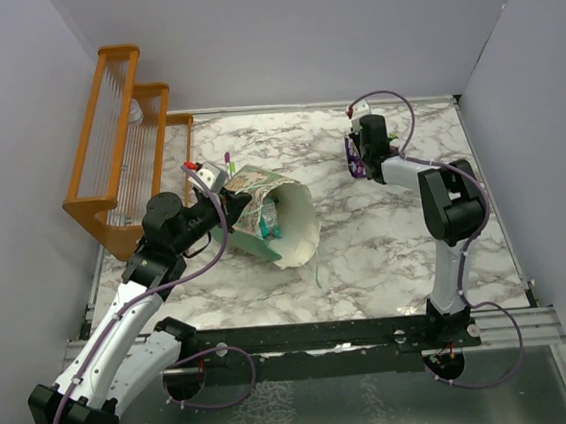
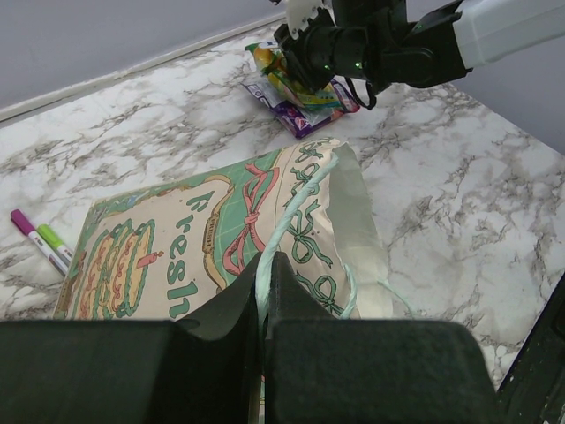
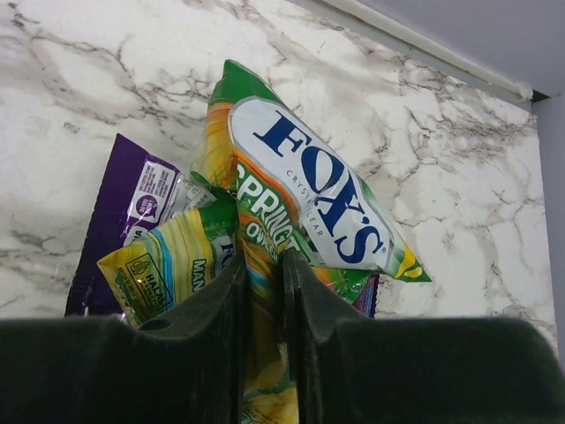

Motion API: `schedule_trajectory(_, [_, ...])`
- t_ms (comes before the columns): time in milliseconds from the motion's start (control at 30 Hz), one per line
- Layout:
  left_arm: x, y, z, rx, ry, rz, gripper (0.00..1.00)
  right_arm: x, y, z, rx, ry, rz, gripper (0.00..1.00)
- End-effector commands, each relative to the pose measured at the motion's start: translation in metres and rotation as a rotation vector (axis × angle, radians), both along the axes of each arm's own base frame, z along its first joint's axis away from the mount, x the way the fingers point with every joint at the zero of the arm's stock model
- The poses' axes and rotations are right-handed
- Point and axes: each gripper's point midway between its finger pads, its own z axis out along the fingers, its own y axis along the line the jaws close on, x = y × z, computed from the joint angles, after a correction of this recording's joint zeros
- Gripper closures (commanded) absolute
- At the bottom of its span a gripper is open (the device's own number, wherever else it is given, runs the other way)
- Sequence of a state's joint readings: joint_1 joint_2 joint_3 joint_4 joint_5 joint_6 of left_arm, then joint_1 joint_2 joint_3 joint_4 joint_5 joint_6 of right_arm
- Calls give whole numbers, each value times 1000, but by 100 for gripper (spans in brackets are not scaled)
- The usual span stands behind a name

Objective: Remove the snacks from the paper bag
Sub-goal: Place the snack at the center of the board.

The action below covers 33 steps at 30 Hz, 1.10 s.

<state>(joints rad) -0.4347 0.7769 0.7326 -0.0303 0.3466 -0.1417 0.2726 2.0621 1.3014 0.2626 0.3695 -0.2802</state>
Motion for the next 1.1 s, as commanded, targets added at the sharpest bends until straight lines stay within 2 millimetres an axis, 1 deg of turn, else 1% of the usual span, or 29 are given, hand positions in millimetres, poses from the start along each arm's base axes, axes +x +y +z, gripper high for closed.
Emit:
schedule_trajectory(0, [0, -4, 7, -20, -22, -16, 100, -23, -3, 8, 19, 68, 16, 80])
schedule_trajectory(67, [0, -4, 7, -22, -22, -17, 100, -25, -5, 23, 21, 52, 12, 80])
schedule_trajectory(100, [-1, -4, 8, -22, -24, -18, 100, -26, -6, 27, 22, 44, 7, 80])
schedule_trajectory(200, [0, -3, 8, -23, -27, -11, 100, -33, -7, 30, 32, 26, 5, 80])
schedule_trajectory(233, [-1, -3, 9, -24, -28, -12, 100, -34, -7, 26, 33, 25, 6, 80])
schedule_trajectory(333, [-1, -3, 8, -25, -25, -15, 100, -37, -9, 7, 18, 75, 0, 80])
schedule_trajectory(433, [-1, -3, 8, -24, -24, -17, 100, -38, -18, -14, -20, 92, -21, 80])
schedule_trajectory(500, [-1, -3, 8, -24, -25, -17, 100, -38, -22, -31, -29, 133, -33, 76])
schedule_trajectory(600, [-1, -4, 8, -24, -25, -17, 100, -43, -18, -44, 9, 167, -21, 70])
schedule_trajectory(700, [0, -4, 7, -24, -22, -18, 100, -48, -10, -50, 83, 186, 0, 69])
schedule_trajectory(767, [-1, -4, 7, -24, -22, -19, 100, -50, -9, -56, 89, 212, 6, 69])
schedule_trajectory(800, [-1, -4, 7, -24, -23, -20, 100, -50, -10, -56, 83, 215, 7, 69])
schedule_trajectory(867, [-1, -4, 7, -25, -23, -23, 100, -50, -11, -47, 76, 196, 9, 67])
schedule_trajectory(900, [-2, -5, 7, -26, -24, -28, 100, -49, -11, -36, 79, 173, 10, 64])
schedule_trajectory(967, [-4, -6, 10, -31, -33, -40, 100, -46, -10, -12, 90, 129, 17, 56])
schedule_trajectory(1000, [-6, -7, 11, -34, -43, -49, 100, -45, -8, 5, 104, 103, 25, 54])
schedule_trajectory(1067, [-10, -7, 13, -45, -64, -62, 100, -46, -1, 31, 148, 65, 52, 48])
